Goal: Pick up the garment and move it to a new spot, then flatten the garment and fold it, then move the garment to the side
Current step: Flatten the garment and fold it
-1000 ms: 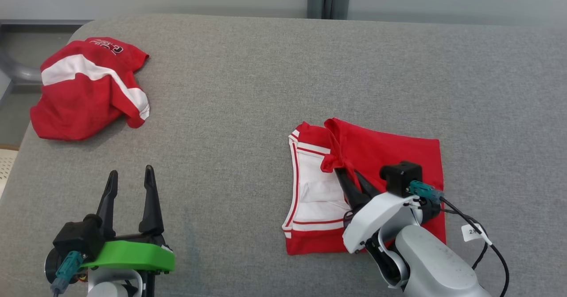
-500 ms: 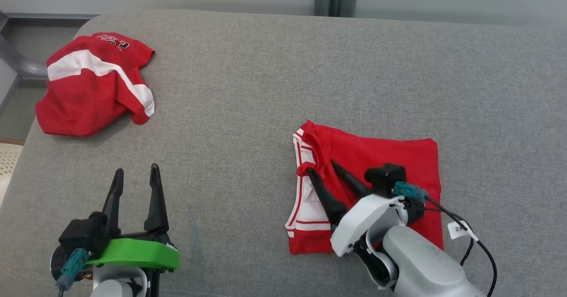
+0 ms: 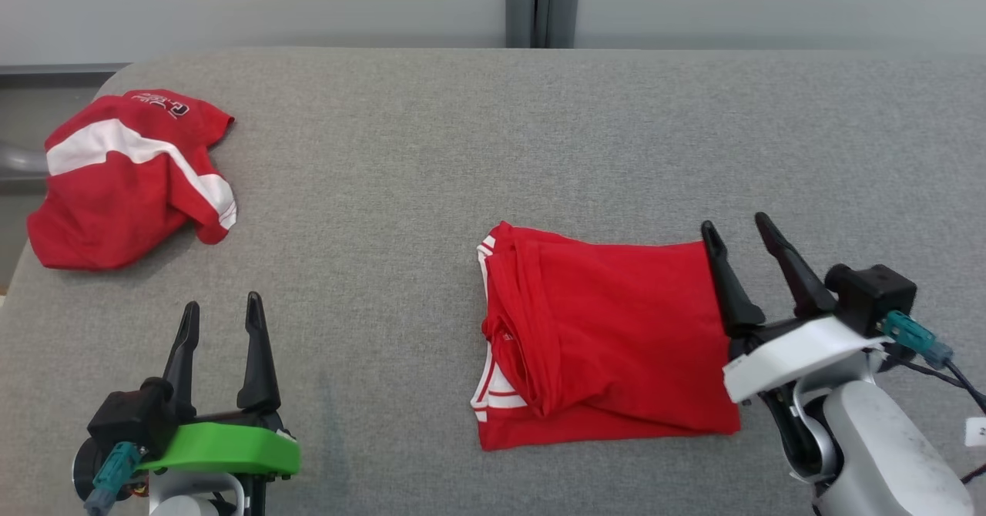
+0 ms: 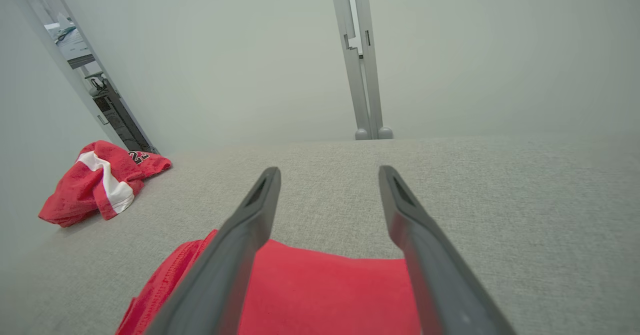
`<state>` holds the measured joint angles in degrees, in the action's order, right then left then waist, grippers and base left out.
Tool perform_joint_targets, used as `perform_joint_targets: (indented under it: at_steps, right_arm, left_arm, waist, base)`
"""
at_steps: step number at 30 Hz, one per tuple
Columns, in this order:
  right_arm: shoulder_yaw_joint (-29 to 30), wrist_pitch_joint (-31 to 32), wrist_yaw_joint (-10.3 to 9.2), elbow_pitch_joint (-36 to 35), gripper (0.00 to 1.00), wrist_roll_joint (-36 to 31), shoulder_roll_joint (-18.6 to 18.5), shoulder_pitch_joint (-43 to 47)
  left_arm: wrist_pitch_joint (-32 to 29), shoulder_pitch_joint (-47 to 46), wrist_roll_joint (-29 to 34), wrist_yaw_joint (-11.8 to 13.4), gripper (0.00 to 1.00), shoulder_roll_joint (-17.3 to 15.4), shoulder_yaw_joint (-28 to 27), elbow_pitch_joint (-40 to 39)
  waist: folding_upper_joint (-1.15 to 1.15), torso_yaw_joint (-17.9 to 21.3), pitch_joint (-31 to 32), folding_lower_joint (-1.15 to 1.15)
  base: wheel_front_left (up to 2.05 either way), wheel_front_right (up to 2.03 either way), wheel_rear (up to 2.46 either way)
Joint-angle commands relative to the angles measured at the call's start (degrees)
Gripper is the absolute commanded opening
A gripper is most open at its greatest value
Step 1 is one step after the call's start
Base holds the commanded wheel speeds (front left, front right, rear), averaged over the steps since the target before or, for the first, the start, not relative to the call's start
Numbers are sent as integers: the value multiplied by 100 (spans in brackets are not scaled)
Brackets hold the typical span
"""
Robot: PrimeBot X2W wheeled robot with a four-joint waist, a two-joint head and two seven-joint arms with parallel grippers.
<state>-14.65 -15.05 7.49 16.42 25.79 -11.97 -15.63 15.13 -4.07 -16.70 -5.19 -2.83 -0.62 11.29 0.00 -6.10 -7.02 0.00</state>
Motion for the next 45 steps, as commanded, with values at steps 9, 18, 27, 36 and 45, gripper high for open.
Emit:
perform_joint_targets:
  at_steps: [9,18,27,36,45]
  right_arm:
    - [734,-16,0,-916,100,-496,23,983]
    - [946,-16,0,-1301,100,-882,238,1504]
    - [1013,-17,0,-1306,100,-1021,291,1578]
    - [959,-16,0,-1195,100,-1075,320,1551]
    - [840,-17,0,-1074,100,-1023,293,1390]
  left_arm:
    - [-1,205,155,6,100,-15,-142,-88]
    - [-1,269,243,-20,100,-15,-202,-54]
    - [0,365,536,-44,100,-15,-161,-98]
    - [0,283,541,-195,100,-15,1014,155]
    - [-1,-51,425,-230,100,-17,2339,852]
  waist:
    - [0,358,138,0]
    - [0,432,226,0]
    - [0,417,326,0]
    - [0,526,301,0]
    - [0,851,83,0]
  base:
    - [0,0,0]
    - [0,0,0]
    - [0,0,0]
    - [0,0,0]
    - [0,0,0]
